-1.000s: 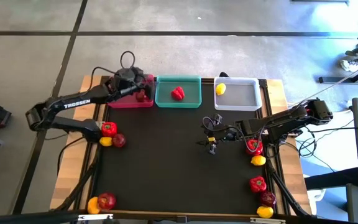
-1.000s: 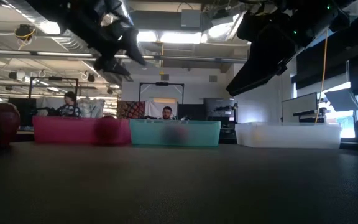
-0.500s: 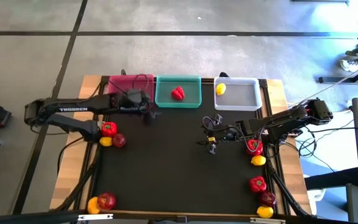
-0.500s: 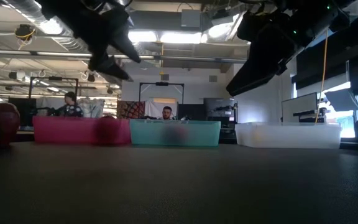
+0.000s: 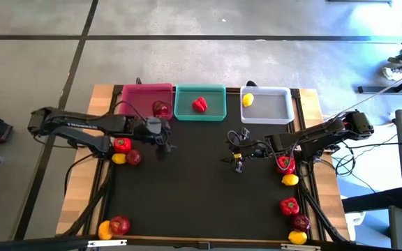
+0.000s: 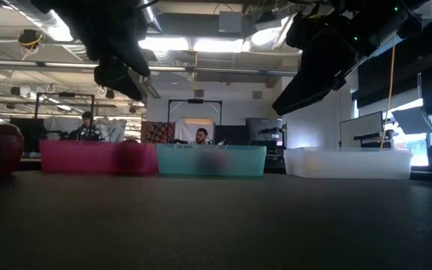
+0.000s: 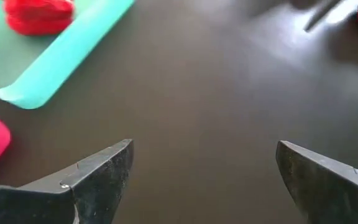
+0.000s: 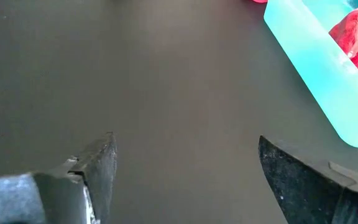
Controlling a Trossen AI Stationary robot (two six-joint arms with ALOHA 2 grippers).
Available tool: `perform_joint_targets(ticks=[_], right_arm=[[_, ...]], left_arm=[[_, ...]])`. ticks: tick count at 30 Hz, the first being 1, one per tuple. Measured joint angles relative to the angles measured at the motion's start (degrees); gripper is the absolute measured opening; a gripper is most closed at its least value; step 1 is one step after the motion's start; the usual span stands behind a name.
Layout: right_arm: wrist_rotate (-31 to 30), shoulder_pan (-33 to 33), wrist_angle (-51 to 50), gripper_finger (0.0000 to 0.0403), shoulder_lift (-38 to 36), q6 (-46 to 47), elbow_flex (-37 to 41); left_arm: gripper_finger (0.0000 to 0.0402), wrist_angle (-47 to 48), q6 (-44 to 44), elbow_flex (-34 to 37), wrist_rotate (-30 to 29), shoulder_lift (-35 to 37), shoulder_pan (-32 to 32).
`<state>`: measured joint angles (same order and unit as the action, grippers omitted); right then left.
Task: Sort produce into baskets
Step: Put the apple into the pink bin
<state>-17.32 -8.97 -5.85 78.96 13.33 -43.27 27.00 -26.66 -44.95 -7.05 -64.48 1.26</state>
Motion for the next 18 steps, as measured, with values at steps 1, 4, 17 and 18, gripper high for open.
perform_joint_targets(ticks=[1, 4, 17, 18], right_arm=[[0.0, 0.0, 0.06, 0.0324, 0.0, -0.16, 0.0], [0.0, 0.0, 0.11, 0.0324, 0.0, -0.32, 0.0], [0.0, 0.0, 0.27, 0.0324, 0.0, -0.29, 0.0], [0.0, 0.0, 0.25, 0.0324, 0.0, -0.29, 0.0]], left_arm=[[0.0386, 0.84, -0.02, -1.01, -0.19, -0.49, -0.68], [0.0386, 7.69, -0.93, -5.45, -0.43, -2.06, -2.54], [0.0385, 43.47, -20.65, -14.36, -1.12, -4.86, -8.29], [0.0385, 45.15, -21.82, -14.36, -1.1, -5.31, -8.59]])
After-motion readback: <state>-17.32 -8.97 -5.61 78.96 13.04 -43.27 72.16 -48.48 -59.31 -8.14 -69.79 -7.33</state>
